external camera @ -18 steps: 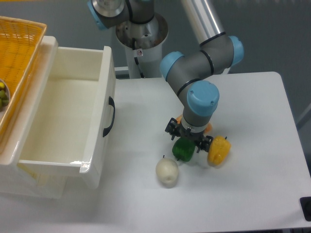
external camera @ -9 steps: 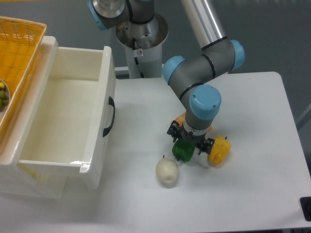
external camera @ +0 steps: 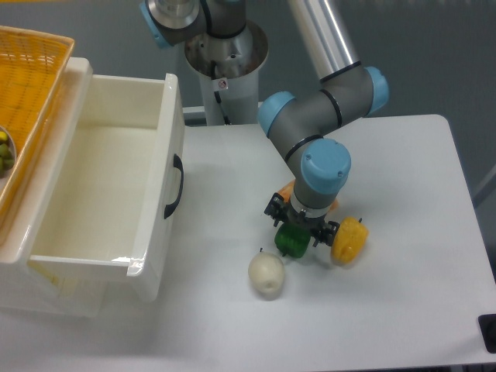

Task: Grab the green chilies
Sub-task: 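Position the gripper around the green bell pepper and close on it, then lift the green bell pepper up off the table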

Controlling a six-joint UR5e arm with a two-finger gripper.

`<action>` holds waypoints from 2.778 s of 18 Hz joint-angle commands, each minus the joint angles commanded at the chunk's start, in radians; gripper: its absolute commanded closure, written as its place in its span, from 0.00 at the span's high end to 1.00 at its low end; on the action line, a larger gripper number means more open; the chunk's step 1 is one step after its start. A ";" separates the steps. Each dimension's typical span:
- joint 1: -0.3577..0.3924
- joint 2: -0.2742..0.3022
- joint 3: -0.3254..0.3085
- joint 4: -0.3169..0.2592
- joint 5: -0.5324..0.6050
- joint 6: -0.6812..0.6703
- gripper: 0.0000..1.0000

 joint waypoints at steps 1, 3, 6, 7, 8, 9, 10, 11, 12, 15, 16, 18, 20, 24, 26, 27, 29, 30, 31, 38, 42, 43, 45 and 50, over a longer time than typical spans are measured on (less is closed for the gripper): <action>0.000 -0.003 0.000 0.002 0.000 0.000 1.00; -0.002 -0.006 0.002 0.002 0.000 0.000 1.00; 0.000 -0.009 0.002 0.000 0.002 -0.002 1.00; -0.002 -0.009 0.002 0.000 0.002 -0.002 1.00; -0.002 -0.009 0.003 0.000 0.002 -0.002 1.00; -0.002 -0.011 0.005 0.000 0.002 -0.002 0.99; -0.002 -0.011 0.005 0.000 0.002 -0.002 0.92; -0.002 -0.011 0.005 0.000 0.002 -0.002 0.79; -0.002 -0.011 0.005 0.000 0.002 -0.002 0.68; -0.002 -0.011 0.005 -0.002 0.002 -0.002 0.41; -0.002 -0.009 0.006 -0.002 0.002 -0.003 0.34; -0.002 -0.009 0.012 -0.005 0.002 0.000 0.28; 0.002 -0.003 0.026 -0.008 0.003 0.002 0.28; 0.006 0.024 0.049 -0.024 0.003 0.002 0.28; 0.011 0.043 0.057 -0.050 0.003 0.002 0.28; 0.015 0.054 0.064 -0.072 0.003 0.002 0.28; 0.023 0.070 0.098 -0.147 0.003 0.002 0.28; 0.029 0.078 0.115 -0.190 0.003 0.002 0.28; 0.032 0.093 0.127 -0.228 0.003 0.002 0.28; 0.035 0.187 0.140 -0.334 -0.003 -0.003 0.28; 0.026 0.242 0.140 -0.377 -0.015 -0.024 0.28; 0.026 0.255 0.140 -0.383 -0.032 -0.050 0.28; 0.028 0.276 0.140 -0.387 -0.069 -0.103 0.28; 0.009 0.324 0.138 -0.388 -0.103 -0.218 0.28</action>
